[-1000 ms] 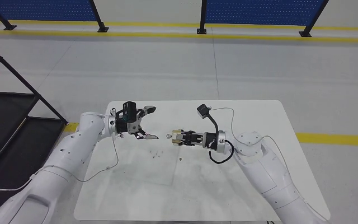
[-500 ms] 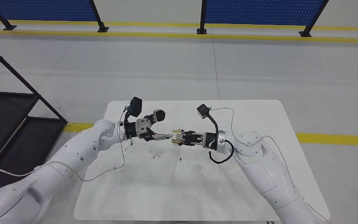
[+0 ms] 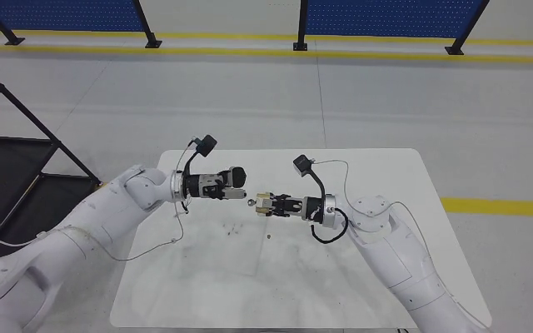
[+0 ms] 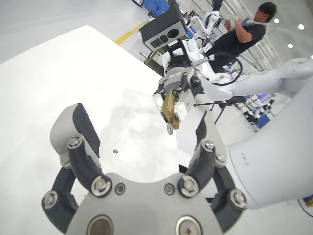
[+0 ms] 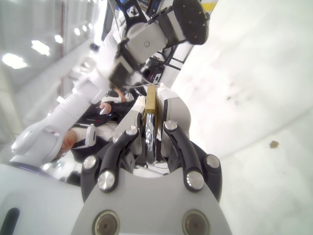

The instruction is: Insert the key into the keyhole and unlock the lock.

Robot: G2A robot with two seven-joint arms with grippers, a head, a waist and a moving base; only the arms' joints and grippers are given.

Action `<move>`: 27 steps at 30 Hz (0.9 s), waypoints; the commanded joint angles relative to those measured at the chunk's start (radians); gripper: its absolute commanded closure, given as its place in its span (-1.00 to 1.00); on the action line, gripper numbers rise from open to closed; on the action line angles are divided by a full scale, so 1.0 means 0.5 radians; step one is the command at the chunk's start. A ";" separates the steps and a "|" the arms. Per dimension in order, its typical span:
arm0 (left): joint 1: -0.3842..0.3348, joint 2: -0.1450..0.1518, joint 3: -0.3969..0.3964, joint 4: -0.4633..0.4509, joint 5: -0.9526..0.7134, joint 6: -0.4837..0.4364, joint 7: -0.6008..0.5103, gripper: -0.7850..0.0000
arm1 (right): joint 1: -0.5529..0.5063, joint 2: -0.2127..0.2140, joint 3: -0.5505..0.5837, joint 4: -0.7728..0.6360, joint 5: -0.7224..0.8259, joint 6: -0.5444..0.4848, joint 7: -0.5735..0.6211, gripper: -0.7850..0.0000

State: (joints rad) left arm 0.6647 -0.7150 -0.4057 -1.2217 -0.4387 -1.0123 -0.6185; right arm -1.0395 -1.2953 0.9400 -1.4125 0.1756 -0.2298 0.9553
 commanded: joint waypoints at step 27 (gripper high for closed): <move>0.115 -0.046 -0.032 0.001 -0.746 0.282 -0.661 -1.00 | 0.000 0.000 0.000 0.000 0.000 0.000 0.000 1.00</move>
State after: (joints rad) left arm 0.7183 -0.7373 -0.4176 -1.2182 -0.8075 -0.8760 -0.9445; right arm -1.0395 -1.2953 0.9400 -1.4125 0.1756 -0.2298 0.9553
